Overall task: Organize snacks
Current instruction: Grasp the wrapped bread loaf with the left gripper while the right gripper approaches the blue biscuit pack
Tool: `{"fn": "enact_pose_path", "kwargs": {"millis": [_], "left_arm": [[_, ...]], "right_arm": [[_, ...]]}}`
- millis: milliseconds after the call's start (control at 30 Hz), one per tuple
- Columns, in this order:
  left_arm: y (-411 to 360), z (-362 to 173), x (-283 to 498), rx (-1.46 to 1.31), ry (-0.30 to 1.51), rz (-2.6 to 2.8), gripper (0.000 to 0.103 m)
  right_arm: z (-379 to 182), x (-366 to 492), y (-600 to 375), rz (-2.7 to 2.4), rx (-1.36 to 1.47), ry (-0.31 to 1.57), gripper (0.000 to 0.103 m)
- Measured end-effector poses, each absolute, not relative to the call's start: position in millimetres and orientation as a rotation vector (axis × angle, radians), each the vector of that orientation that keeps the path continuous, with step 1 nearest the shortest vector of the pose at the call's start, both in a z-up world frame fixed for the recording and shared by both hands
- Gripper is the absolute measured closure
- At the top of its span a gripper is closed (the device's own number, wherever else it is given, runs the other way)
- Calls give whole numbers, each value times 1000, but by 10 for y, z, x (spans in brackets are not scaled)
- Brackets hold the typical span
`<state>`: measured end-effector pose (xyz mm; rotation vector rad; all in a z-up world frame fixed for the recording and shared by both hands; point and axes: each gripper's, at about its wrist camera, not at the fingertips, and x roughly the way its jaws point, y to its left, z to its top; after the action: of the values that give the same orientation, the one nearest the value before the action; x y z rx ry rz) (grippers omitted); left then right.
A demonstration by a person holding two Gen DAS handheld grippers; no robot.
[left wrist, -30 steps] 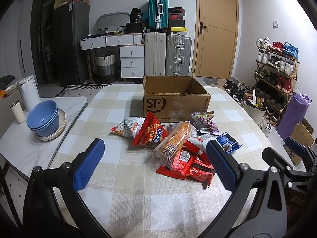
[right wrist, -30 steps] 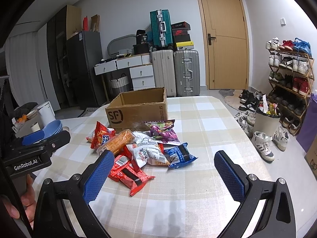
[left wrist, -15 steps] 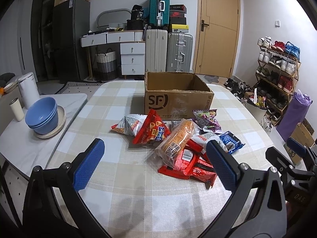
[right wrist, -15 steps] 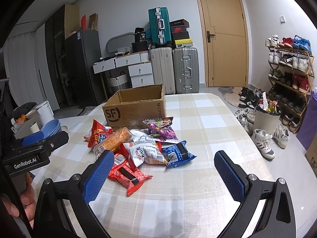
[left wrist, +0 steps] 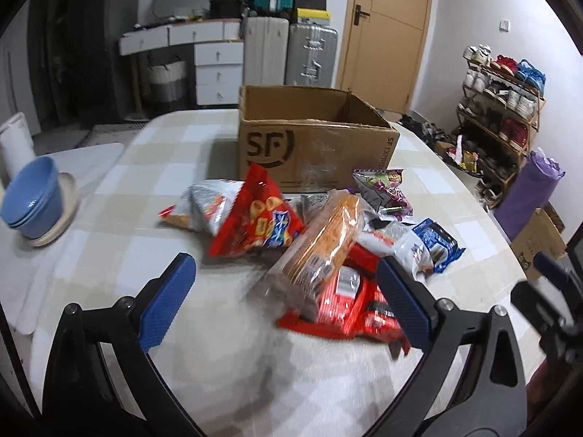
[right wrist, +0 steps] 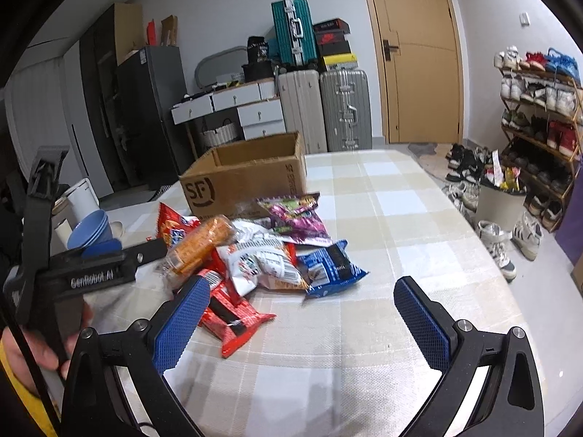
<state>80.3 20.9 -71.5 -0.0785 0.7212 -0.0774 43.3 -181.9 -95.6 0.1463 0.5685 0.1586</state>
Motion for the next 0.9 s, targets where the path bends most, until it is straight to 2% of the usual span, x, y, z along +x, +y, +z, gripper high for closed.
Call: {"fn": "enact_pose_path", "kwargs": {"millis": [67,167,700,900], "left_arm": [[177,-757,963,-78,734,-98,5],[110,-845,1207,-76,771,-132,12],[-74,-1327,1634,-64,898,-191,68],[-84,-1358,1636,-80,882,-206,71]], "right_arm": [[-1011,496,-1864,153,158,582,0],[-1083,583,-1929,146,175,599,0],[-1210,773,-2048,146,192,629,0],[-1208,777,-2034,143,192,632,0]]}}
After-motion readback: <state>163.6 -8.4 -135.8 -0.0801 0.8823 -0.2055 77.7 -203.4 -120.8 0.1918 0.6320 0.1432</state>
